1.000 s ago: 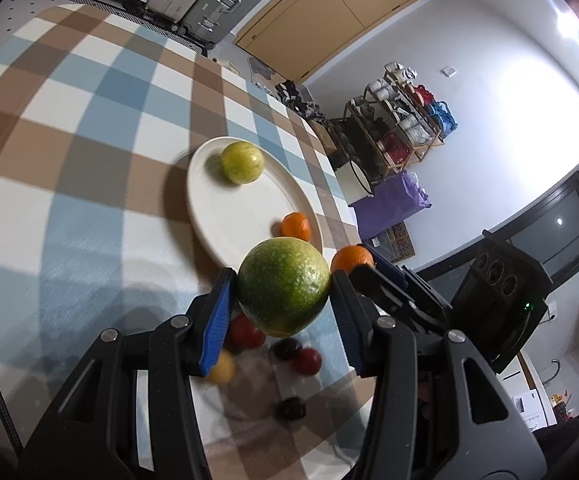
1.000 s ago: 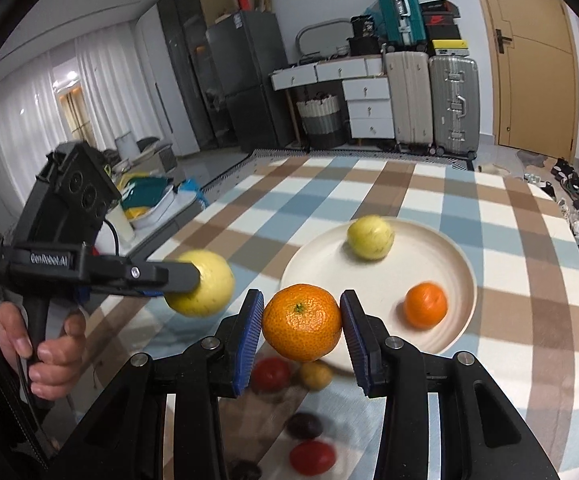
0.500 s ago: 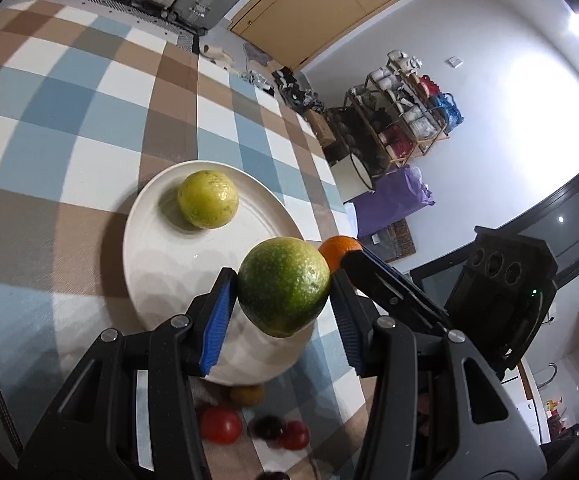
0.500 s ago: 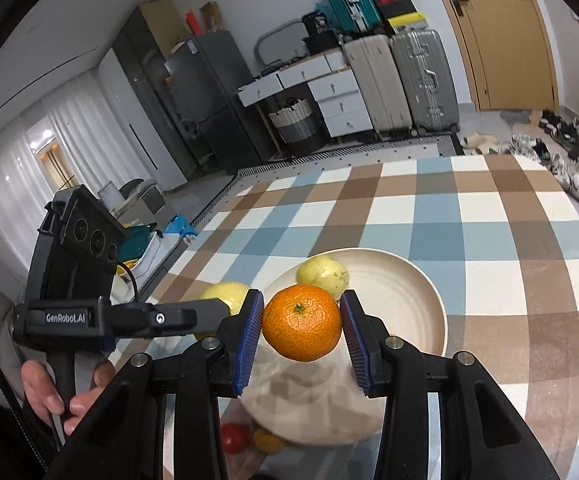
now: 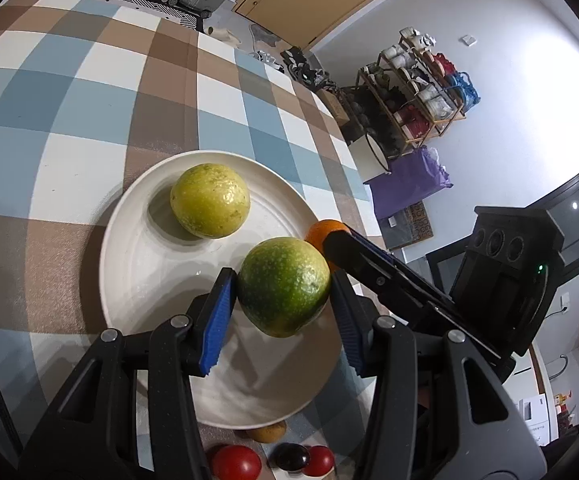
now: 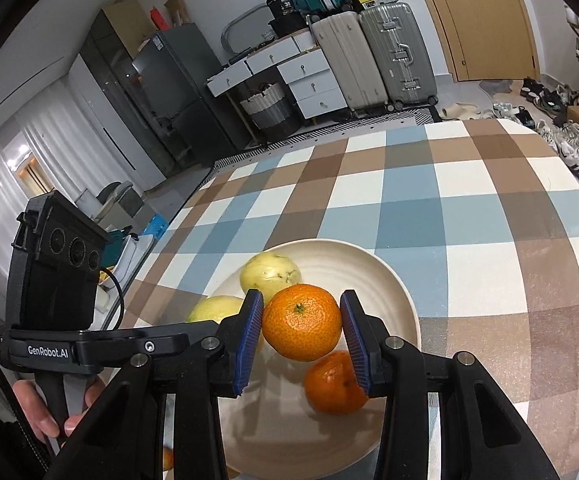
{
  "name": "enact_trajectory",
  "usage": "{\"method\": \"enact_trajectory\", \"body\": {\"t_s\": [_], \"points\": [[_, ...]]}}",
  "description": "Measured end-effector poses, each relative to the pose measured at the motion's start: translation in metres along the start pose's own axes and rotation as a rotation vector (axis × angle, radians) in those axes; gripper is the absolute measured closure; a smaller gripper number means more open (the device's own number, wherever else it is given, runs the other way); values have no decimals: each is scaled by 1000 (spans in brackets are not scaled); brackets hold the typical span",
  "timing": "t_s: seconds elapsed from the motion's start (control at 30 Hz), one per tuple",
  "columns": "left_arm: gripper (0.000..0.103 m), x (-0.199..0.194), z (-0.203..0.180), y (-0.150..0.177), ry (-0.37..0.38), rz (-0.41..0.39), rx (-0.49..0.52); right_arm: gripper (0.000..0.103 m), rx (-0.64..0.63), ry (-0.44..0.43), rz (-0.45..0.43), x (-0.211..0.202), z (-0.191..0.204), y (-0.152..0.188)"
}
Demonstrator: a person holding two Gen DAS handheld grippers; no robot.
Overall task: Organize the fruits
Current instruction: 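Lower the green citrus and orange onto the plate and open both grippers, then withdraw both grippers from the plate toward the fruit on the cloth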
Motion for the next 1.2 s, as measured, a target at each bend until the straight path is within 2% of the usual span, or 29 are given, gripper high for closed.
{"method": "enact_trajectory", "body": {"t_s": [0.1,0.2,0.23,0.3,0.53,0.67,0.77,0.87,0.97,1.07,1.2], "points": [[58,9,-2,-2,-9,21,16,62,-6,9,1,2,-1,1],[57,13,-1,-3,-55,24,26,61,-12,15,-8,2,-3,1],[57,12,-1,-4,-51,20,22,59,-9,13,-17,1,-4,1],[54,11,-2,-5,-52,21,28,50,3,-4,-33,-5,-6,-1],[54,-1,-7,-1,-58,12,32,48,23,0,-74,-22,-9,-3],[44,-12,-11,5,-67,-3,34,43,24,3,-92,-32,-7,-3],[43,-25,-14,8,-87,-30,41,38,18,-1,-109,-41,-2,-2],[37,-40,-20,13,-104,-65,56,37,5,-1,-122,-50,3,1],[31,-57,-29,19,-131,-100,90,37,-15,0,-134,-57,9,5],[29,-68,-37,24,-160,-111,116,29,-43,7,-151,-68,17,10],[22,-85,-50,32,-201,-144,152,26,-58,0,-168,-81,24,16]]}}
Point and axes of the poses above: each gripper's, at about its wrist camera, not at the fingertips, and x roughly the way its jaws point, z to its left, y to its underside, the point moved 3 cm from there along x, roughly the way its jaws point, and after that the axes turned 10 degrees about x, right-handed, at the moved point
